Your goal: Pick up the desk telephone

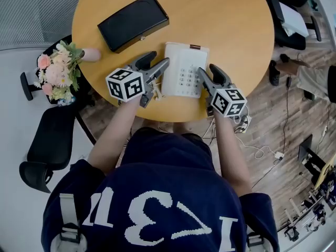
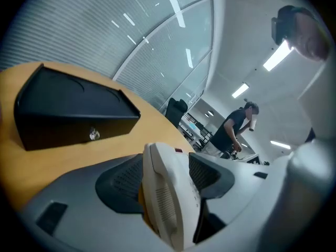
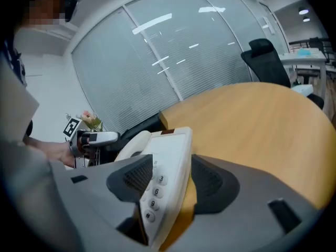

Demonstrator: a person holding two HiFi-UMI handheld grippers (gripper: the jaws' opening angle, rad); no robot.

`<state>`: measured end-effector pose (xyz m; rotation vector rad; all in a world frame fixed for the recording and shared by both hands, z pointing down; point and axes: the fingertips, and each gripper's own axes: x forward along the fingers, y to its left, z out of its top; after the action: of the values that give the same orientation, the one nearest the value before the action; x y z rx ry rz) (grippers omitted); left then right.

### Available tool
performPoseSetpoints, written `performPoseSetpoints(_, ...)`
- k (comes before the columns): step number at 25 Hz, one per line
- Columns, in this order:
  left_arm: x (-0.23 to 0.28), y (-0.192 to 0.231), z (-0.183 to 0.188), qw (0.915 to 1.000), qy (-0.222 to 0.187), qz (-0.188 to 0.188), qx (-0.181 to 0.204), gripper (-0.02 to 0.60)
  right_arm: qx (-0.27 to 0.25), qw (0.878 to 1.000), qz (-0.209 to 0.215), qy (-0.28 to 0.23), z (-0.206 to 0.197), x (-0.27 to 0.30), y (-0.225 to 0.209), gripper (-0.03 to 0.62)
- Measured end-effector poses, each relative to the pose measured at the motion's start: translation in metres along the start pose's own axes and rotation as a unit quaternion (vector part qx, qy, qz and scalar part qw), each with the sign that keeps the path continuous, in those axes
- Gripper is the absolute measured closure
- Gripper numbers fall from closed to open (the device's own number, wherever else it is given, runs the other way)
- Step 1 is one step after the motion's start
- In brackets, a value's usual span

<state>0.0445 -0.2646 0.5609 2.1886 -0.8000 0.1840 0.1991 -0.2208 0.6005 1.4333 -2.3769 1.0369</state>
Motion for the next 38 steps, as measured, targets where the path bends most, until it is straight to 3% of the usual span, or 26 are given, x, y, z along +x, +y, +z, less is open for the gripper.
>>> performPoseSetpoints(5,0.008,0.000,-0.038,0.9963,0.071,-0.017,-0.047,0.296,0.036,0.999,0.019,0.031,-0.020,0.005,-0.001,0.358)
performPoseSetpoints(9,0.010,0.001,-0.046,0.9948,0.066,-0.029,-0.071,0.287,0.052,0.997,0.041,0.045,-0.025,0.007,0.002,0.352)
performPoseSetpoints(13,0.014,-0.009,-0.052,0.9910,0.092,-0.061,-0.076,0.281,0.082,0.993,0.067,0.050,-0.028,0.011,0.008,0.349)
performPoseSetpoints(19,0.020,-0.004,-0.060,0.9860,0.113,-0.075,-0.097,0.273,0.082,0.992,0.074,0.062,-0.030,0.016,0.002,0.350)
performPoseSetpoints(23,0.021,-0.006,-0.057,0.9861,0.105,-0.080,-0.100,0.273,0.110,0.989,0.076,0.064,-0.026,0.019,-0.001,0.350)
performPoseSetpoints(28,0.019,-0.005,-0.056,0.9889,0.084,-0.073,-0.098,0.275,0.173,0.982,0.060,0.042,-0.023,0.015,-0.009,0.382)
performPoseSetpoints(31,0.016,-0.008,-0.054,0.9910,0.076,-0.069,-0.086,0.279,0.164,0.984,0.059,0.035,-0.020,0.011,-0.006,0.390)
performPoseSetpoints(38,0.006,-0.028,-0.035,0.9958,0.065,-0.063,-0.012,0.287,0.126,0.990,0.067,0.008,0.004,-0.003,0.008,0.398)
